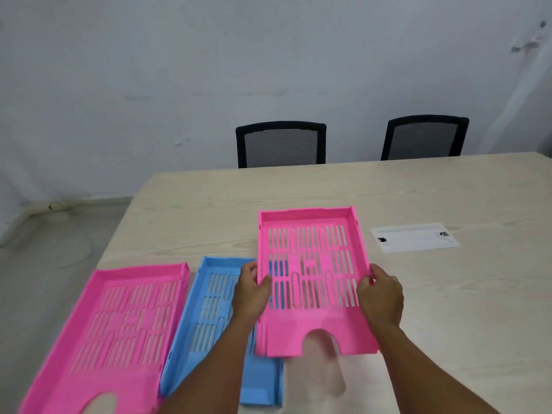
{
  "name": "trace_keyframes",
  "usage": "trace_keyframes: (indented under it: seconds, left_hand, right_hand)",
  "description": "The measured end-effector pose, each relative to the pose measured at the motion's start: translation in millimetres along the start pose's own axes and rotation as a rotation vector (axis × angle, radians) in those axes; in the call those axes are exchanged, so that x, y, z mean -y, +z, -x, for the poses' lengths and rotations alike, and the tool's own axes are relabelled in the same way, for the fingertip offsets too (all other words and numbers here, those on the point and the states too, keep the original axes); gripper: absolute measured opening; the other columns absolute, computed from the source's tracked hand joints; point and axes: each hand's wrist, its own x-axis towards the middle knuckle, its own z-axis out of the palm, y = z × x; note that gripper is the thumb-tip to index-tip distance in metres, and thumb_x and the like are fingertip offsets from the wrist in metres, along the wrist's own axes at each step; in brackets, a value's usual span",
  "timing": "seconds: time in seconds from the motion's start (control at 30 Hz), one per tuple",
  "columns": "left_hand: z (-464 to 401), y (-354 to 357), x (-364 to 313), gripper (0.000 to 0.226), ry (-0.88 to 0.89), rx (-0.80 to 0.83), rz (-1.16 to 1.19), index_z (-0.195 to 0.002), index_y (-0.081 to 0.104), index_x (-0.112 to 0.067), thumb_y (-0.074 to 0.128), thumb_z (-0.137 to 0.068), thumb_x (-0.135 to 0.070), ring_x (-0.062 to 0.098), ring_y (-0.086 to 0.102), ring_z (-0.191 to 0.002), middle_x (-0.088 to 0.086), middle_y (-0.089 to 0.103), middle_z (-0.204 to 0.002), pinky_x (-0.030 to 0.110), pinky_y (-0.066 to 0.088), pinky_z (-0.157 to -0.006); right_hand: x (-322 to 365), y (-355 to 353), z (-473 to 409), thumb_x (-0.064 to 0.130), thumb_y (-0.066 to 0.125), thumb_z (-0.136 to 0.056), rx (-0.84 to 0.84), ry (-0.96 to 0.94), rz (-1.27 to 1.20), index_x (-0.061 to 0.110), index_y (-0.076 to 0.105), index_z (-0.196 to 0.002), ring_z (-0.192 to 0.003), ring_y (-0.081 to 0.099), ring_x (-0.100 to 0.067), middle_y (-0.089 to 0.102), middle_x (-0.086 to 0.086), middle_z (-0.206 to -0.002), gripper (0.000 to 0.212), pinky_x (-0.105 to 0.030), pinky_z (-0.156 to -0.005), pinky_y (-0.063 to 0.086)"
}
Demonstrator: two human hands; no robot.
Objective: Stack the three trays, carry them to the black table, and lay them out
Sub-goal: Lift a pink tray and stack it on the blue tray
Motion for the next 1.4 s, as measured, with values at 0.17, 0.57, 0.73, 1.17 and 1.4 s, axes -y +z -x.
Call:
trace_keyframes:
  seconds: [0.17, 0.57, 0.73, 1.17, 1.4]
  left_hand:
    - [-1.8, -53.6, -0.5, 0.030, 0.045, -0.090, -0.022, -0.105, 0.059, -0.025, 0.058, -0.091, 0.002, 0.020, 0.068, -0.097, 0.009, 0.071, -0.114, 0.046, 0.055, -0.096]
    - [5.3, -159.7, 51.6, 0.038, -0.070, -0.085, -0.143, -0.137, 0.047, -0.009, 0.043, -0.100, 0.000, 0.015, 0.066, -0.083, 0.015, 0.061, -0.134, 0.032, 0.055, -0.073]
    - [8.2, -164.0, 70.8, 0.044, -0.107, -0.054, -0.148, -0.143, 0.039, -0.016, 0.042, -0.101, -0.004, 0.026, 0.070, -0.100, 0.014, 0.052, -0.147, 0.050, 0.058, -0.090]
    - [15.2, -130.2, 74.6, 0.048, -0.115, -0.036, -0.075, -0.144, 0.040, -0.018, 0.045, -0.099, -0.003, 0.028, 0.064, -0.115, 0.009, 0.051, -0.147, 0.052, 0.055, -0.097]
    - [18.1, -112.3, 63.1, 0.045, -0.080, 0.006, -0.134, -0.146, 0.038, -0.015, 0.042, -0.102, -0.006, 0.025, 0.071, -0.094, 0.012, 0.059, -0.138, 0.040, 0.060, -0.079]
  right_hand:
    - [16.4, 37.3, 28.4, 0.010, 0.050, -0.080, 0.143, -0.017, -0.053, 0.011, 0.051, -0.067, -0.066, 0.057, -0.040, 0.059, -0.020, -0.067, 0.013, -0.041, -0.058, 0.047]
    - [48.5, 106.8, 122.3, 0.007, 0.051, -0.087, 0.371, 0.032, -0.182, 0.007, 0.070, -0.086, -0.061, 0.068, -0.022, 0.071, -0.005, -0.072, 0.019, -0.040, -0.060, 0.060]
    - [47.1, 110.3, 133.2, 0.007, 0.050, -0.090, 0.371, 0.024, -0.190, 0.016, 0.072, -0.095, -0.058, 0.069, -0.018, 0.073, 0.002, -0.077, 0.024, -0.040, -0.060, 0.062]
    - [33.1, 92.8, 115.1, 0.007, 0.044, -0.096, 0.341, -0.011, -0.134, 0.015, 0.066, -0.126, -0.074, 0.070, -0.019, 0.074, -0.006, -0.090, 0.038, -0.035, -0.075, 0.060]
    - [18.3, 79.7, 106.9, 0.004, 0.044, -0.096, 0.304, -0.015, -0.123, 0.015, 0.069, -0.109, -0.065, 0.069, -0.015, 0.071, 0.000, -0.076, 0.030, -0.035, -0.069, 0.062]
